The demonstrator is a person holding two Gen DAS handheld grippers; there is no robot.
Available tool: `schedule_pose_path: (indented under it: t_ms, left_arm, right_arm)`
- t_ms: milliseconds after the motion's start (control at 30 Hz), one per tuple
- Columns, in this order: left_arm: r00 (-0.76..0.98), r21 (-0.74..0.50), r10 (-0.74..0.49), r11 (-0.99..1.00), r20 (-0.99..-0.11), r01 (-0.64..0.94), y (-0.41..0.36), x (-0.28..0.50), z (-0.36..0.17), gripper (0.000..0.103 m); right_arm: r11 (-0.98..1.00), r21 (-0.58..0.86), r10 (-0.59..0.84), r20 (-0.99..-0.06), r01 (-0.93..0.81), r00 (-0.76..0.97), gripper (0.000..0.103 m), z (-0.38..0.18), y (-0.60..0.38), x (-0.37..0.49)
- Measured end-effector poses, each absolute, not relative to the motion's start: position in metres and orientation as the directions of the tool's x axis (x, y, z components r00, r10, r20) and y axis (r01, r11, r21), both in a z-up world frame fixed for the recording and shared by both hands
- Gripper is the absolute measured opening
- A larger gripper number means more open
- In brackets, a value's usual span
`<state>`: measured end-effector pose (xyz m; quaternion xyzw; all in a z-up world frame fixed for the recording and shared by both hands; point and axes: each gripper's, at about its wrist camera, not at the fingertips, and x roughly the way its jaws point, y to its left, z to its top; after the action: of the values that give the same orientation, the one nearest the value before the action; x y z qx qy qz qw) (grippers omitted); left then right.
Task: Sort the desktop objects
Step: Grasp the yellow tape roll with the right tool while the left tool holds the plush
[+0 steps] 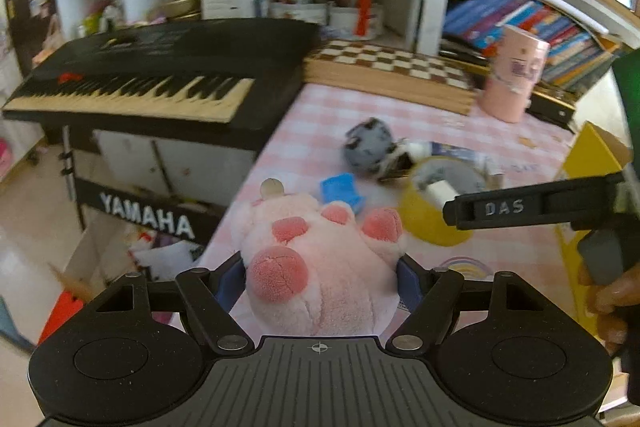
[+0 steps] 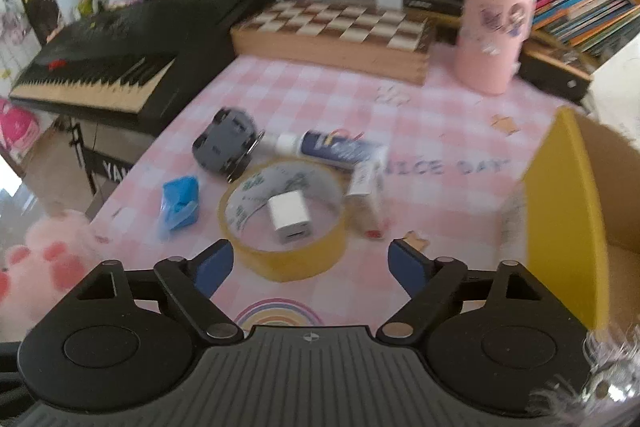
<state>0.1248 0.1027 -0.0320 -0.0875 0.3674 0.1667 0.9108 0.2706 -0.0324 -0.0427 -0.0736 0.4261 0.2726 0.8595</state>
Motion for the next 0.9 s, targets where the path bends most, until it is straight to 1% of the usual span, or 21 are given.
schedule_pose_path:
  t_ms: [167, 233, 400, 633, 700, 733, 767, 900]
  left_arm:
    - [0.656, -0.028, 0.266, 0.915, -0.706, -0.402, 0.109, 0.121, -0.030, 0.076]
    - [0.651, -0.023, 0.271, 0.914, -0.709, -0.406, 0.109, 0.122, -0.030, 0.076]
    - [0.642, -0.016, 0.270, 0.915, -0.718, -0.403, 0.107, 0.123, -0.031, 0.076]
    - [0.638, -0.009, 0.263, 0.921, -0.723, -0.391, 0.104, 0.126, -0.031, 0.077]
    - [0.638, -0.011, 0.264, 0.920, -0.724, -0.393, 0.104, 0.126, -0.031, 0.077]
    - [0.639, -0.011, 0.264, 0.919, -0.722, -0.393, 0.104, 0.126, -0.031, 0.077]
    - [0.641, -0.011, 0.266, 0.920, -0.720, -0.393, 0.104, 0.126, -0.030, 0.077]
    - [0.650, -0.009, 0.267, 0.921, -0.711, -0.388, 0.102, 0.124, -0.028, 0.077]
  right_arm:
    - [0.829, 0.090, 0.399, -0.787, -0.552, 0.470, 0.088, -0.065, -0.011, 0.281]
    - [0.829, 0.081, 0.392, -0.789, -0.553, 0.473, 0.090, -0.071, -0.005, 0.286]
    - [0.820, 0.055, 0.391, -0.779, -0.569, 0.489, 0.093, -0.077, 0.005, 0.292]
    - [0.805, 0.006, 0.379, -0.774, -0.593, 0.507, 0.095, -0.087, 0.015, 0.298]
    - [0.802, 0.003, 0.378, -0.776, -0.597, 0.504, 0.095, -0.088, 0.016, 0.298]
    - [0.799, 0.004, 0.383, -0.775, -0.602, 0.503, 0.091, -0.088, 0.015, 0.298]
    - [0.797, 0.002, 0.385, -0.773, -0.604, 0.505, 0.091, -0.087, 0.015, 0.297]
    - [0.779, 0.044, 0.429, -0.765, -0.626, 0.480, 0.090, -0.080, 0.011, 0.293]
